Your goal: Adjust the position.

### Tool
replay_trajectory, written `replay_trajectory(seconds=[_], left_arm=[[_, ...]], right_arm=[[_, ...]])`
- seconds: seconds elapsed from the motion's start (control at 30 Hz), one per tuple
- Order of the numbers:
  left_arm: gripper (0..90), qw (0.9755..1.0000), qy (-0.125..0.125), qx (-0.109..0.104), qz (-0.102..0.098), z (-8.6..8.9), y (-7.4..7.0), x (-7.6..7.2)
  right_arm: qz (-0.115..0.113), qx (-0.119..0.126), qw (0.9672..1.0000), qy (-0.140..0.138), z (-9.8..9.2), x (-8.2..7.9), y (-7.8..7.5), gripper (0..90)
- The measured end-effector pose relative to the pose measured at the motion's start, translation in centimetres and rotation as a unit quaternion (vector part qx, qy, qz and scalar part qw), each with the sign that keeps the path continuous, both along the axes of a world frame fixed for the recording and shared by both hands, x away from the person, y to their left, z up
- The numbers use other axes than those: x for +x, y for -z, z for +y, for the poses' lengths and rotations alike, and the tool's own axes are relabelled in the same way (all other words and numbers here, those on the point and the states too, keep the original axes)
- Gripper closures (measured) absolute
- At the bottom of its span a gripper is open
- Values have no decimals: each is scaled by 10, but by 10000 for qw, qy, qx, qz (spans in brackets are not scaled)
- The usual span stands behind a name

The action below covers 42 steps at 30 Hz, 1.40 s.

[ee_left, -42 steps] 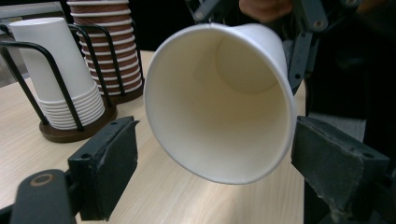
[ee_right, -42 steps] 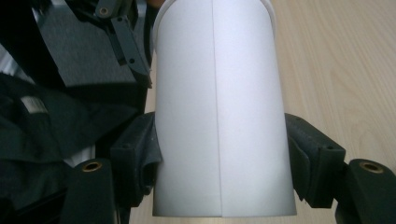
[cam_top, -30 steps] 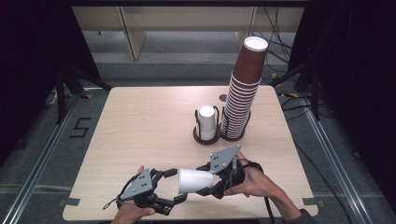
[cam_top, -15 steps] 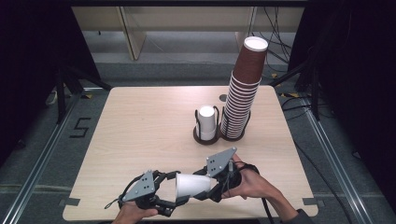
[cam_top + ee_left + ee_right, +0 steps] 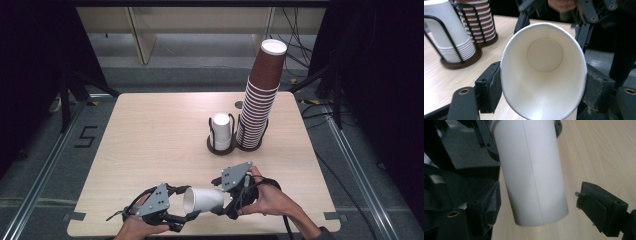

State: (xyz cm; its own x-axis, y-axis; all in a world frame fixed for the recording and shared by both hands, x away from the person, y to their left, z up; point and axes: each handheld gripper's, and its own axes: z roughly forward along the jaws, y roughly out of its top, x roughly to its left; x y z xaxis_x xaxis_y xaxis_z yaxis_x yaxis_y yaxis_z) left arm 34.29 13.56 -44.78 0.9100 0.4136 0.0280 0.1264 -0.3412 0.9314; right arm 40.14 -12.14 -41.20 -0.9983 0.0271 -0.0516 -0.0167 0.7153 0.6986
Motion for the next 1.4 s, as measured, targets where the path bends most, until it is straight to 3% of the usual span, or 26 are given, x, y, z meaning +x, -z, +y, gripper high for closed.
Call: replay_trajectory(seconds=[0.03,0.1,0.23,0.37,0.43,0.47,0.5,0.57,0.6,0.63,0.7,0.77,0.83,0.87,0.93,1.0,1.07,1.13,1.17,1.27,1.3,1.4], left_arm=[[265,9998,-5,193,-8,-1,-3,-1],[264,9989,-78,450,-72,-3,-7,-4],[263,9965,-189,813,-63,-6,-14,-9],[263,9953,-218,942,-69,-10,-19,-13],[261,9943,-142,1055,-95,-11,-21,-15],[260,9930,-143,1164,-140,-12,-21,-15],[261,9925,-141,1205,-121,-13,-21,-16],[258,9926,-88,1201,-117,-15,-20,-17],[255,9927,-76,1193,-137,-15,-20,-17],[247,9932,-88,1149,-165,-15,-20,-17],[205,9968,-127,756,-225,-13,-19,-15],[135,9989,-219,355,-202,-10,-18,-11],[133,9996,-264,-57,-129,-5,-17,-8],[147,9987,-352,-361,-11,-2,-15,-6],[140,9966,-449,-671,181,1,-13,-3],[138,9928,-529,-1022,340,2,-9,0],[134,9901,-582,-1203,439,1,-5,2],[144,9893,-596,-1266,416,-1,-3,2],[143,9901,-626,-1196,394,-2,-4,1],[144,9882,-620,-1348,389,-6,-2,1],[144,9890,-686,-1245,403,-6,-2,0],[148,9887,-701,-1260,405,-8,0,1]], right_arm=[[-115,-94,9999,9,1,-1,0,184],[-116,-191,9997,-26,3,-6,0,185],[-349,-416,9985,-110,10,-12,5,185],[-476,-512,9974,-151,17,-17,9,197],[-403,-562,9975,-169,21,-18,12,221],[-477,-566,9970,-227,22,-17,12,243],[-342,-587,9973,-294,24,-18,15,263],[-344,-622,9969,-324,26,-19,16,305],[-483,-669,9960,-350,26,-19,16,330],[-533,-669,9953,-456,27,-17,17,331],[-419,-585,9964,-458,26,-17,18,341],[-302,-329,9978,-488,22,-13,18,343],[-79,-11,9988,-478,17,-8,16,345],[124,176,9989,-414,14,-6,16,345],[211,431,9984,-313,9,-1,16,346],[326,649,9971,-221,5,3,17,346],[352,726,9966,-145,3,5,17,346],[378,776,9962,-107,4,5,17,346],[371,765,9963,-97,4,5,18,346],[426,803,9958,-114,6,4,19,346],[413,791,9959,-117,7,4,19,346],[453,799,9957,-112,8,4,21,345]])
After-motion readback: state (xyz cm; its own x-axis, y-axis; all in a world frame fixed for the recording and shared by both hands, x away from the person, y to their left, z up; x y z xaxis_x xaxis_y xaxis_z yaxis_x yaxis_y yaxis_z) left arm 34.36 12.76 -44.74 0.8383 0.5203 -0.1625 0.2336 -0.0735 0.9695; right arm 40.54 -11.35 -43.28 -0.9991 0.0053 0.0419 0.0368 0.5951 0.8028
